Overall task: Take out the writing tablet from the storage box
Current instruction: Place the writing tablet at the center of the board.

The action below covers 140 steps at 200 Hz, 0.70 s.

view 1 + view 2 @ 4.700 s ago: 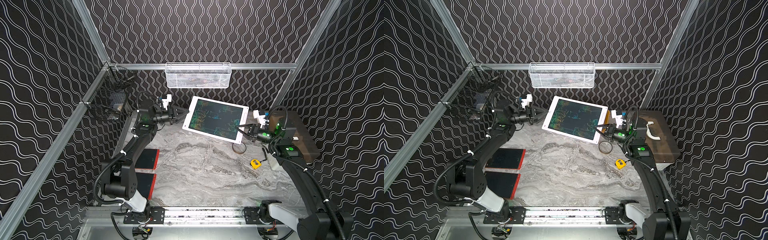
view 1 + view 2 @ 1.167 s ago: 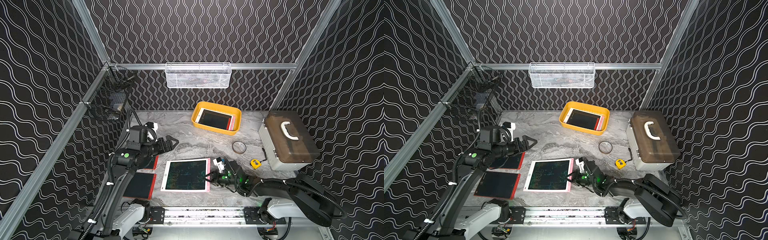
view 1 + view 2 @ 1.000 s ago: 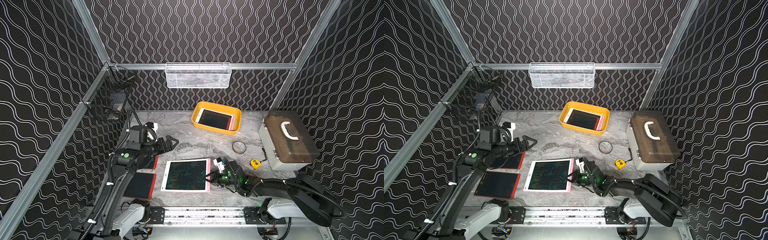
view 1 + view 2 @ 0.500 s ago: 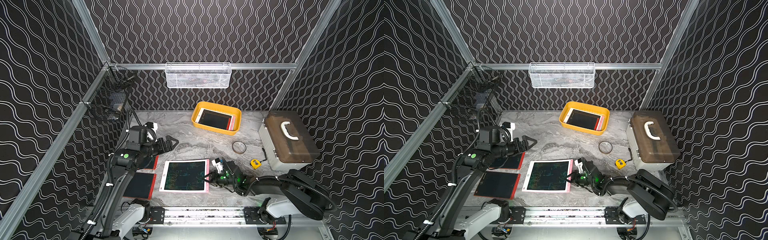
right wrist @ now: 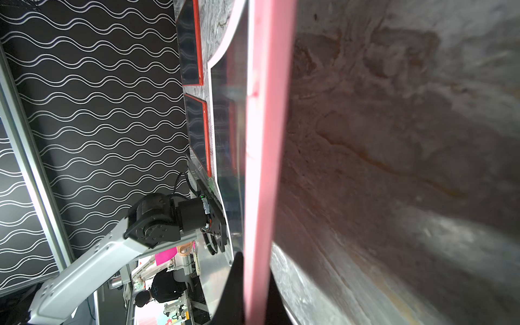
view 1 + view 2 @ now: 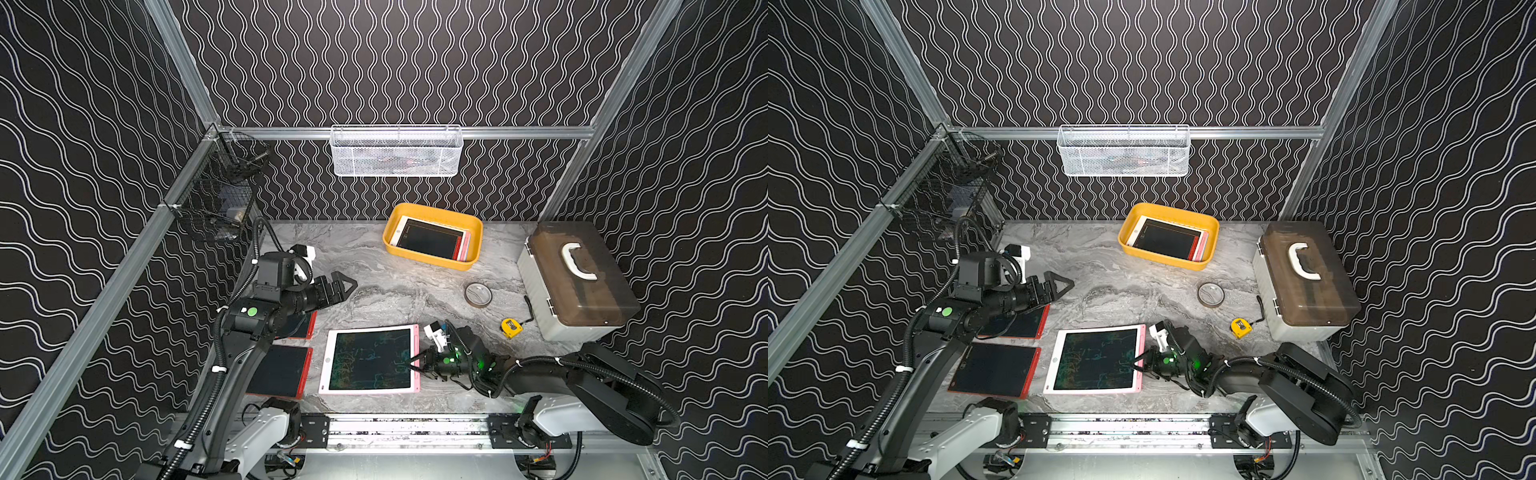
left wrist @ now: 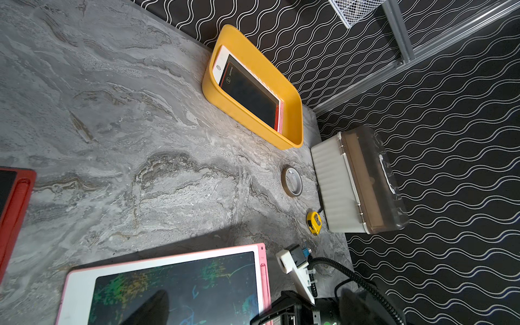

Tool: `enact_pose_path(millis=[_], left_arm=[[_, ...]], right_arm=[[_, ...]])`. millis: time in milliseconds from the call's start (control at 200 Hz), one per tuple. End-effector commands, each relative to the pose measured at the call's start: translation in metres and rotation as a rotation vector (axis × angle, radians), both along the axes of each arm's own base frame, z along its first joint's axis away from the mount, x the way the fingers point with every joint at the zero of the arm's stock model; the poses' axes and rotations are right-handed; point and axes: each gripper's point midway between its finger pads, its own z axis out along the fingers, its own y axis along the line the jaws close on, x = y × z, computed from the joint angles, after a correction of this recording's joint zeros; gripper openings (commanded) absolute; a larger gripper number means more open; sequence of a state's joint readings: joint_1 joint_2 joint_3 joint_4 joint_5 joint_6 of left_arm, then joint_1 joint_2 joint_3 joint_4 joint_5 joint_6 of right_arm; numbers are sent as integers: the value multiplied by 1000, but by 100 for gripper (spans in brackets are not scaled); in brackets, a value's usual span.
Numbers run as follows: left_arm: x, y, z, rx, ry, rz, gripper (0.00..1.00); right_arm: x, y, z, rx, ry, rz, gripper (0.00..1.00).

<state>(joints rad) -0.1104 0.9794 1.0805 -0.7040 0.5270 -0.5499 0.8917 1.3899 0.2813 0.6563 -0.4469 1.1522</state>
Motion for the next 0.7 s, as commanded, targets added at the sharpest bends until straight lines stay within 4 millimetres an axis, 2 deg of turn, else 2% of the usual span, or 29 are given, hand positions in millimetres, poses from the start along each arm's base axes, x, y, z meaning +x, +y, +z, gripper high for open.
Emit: enact_pose_path(millis=[0, 240, 355, 445, 500, 656, 696], left_arm=[[1, 0, 3, 5, -18, -7, 98], [-2, 1, 1, 14, -12, -6, 98], [-3, 1, 1, 17, -12, -6, 98], [-3, 1, 1, 12, -10, -4, 98], [-2, 1, 0, 10, -9, -5, 98], [-2, 1, 1, 10, -13, -1, 98], [-2, 1, 1, 8, -11, -1, 98]], right_arm=[[-9, -7, -22, -91, 67, -3, 4], [-13, 2, -30, -116, 83, 24, 10], [-12, -3, -31, -137, 83, 5, 12], [-12, -6, -32, -154, 83, -5, 18], [-12, -9, -33, -168, 87, -11, 24], [-13, -17, -36, -212, 93, -31, 29], [-13, -19, -37, -230, 93, -33, 33]])
